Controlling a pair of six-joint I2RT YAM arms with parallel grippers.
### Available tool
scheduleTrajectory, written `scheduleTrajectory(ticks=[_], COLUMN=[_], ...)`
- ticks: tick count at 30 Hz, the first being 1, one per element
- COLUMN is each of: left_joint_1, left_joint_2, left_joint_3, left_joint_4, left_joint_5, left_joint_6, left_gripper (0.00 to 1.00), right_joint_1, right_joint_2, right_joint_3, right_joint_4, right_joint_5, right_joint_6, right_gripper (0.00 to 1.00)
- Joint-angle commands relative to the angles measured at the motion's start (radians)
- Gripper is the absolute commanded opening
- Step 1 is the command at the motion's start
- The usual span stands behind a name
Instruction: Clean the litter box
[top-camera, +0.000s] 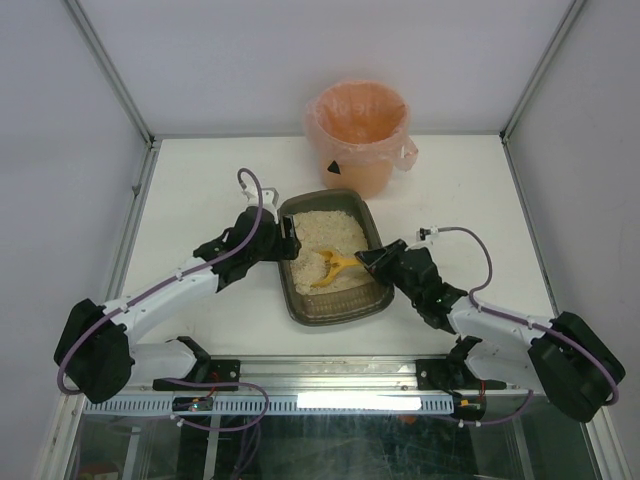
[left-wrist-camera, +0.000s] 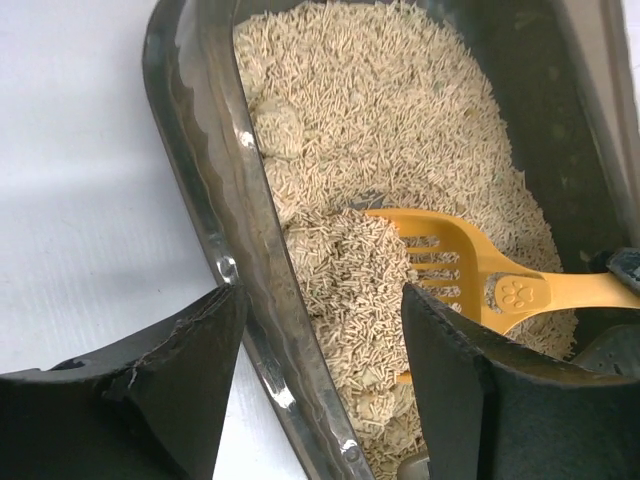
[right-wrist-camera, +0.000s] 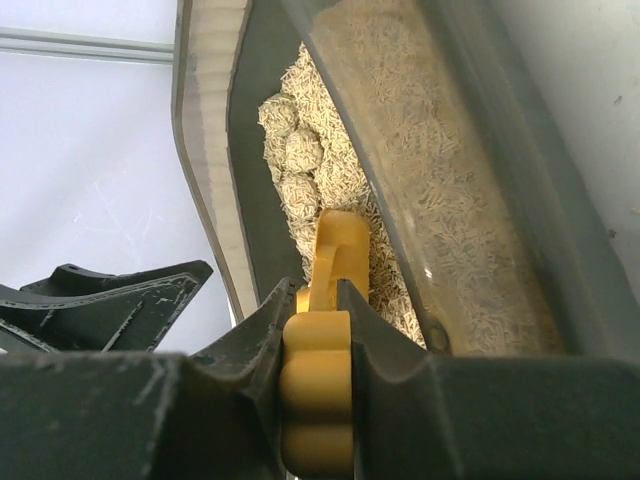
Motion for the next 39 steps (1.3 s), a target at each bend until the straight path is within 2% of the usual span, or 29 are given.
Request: scheduleTrajectory(ticks=[1, 11, 17, 21, 25, 29, 32, 35, 39], left_joint_1=[0.015, 0.033, 0.035, 0.036, 0.037, 0.040, 0.039, 0.039, 0.039], left_joint_2=[-0.071, -0.165, -0.192, -0.208, -0.204, -0.200, -0.205, -0.200, -0.204], left_joint_3=[0.048, 0.045, 0.049, 0.049, 0.053, 0.058, 0.053, 0.056, 0.053], left_joint_4=[0.002, -0.001, -0.002, 0.000, 0.005, 0.004, 0.006, 0.004, 0.007], left_joint_5=[-0.044, -0.082, -0.113, -0.132, -0.142, -0.135, -0.137, -0.134, -0.137], left_joint_6=[0.025, 0.048, 0.064, 0.064, 0.068, 0.065, 0.060, 0.066, 0.062], left_gripper=[0.66, 0.71, 0.72, 0.76, 0.77, 0.77, 0.78, 0.78, 0.78], right_joint_1=[-0.026, -0.133, -0.250, -0.328, -0.359, -0.447, -0.452, -0.531, -0.519], right_joint_2=[-0.047, -0.043, -0.089, -0.141, -0.145, -0.163, -0.106, -0.050, 0.042], right_joint_3=[-0.042, -0.166, -0.198, -0.211, -0.202, -0.214, -0.191, -0.231, -0.217], right_joint_4=[0.080, 0.390, 0.427, 0.432, 0.469, 0.460, 0.536, 0.665, 0.827], right_joint_5=[-0.018, -0.176, -0.291, -0.375, -0.446, -0.475, -0.543, -0.577, -0.649], right_joint_6=[0.003, 0.017, -0.005, -0.028, -0.019, 0.025, 0.032, 0.103, 0.136], right_gripper=[0.00, 0.00, 0.00, 0.00, 0.00, 0.00, 0.00, 0.00, 0.00])
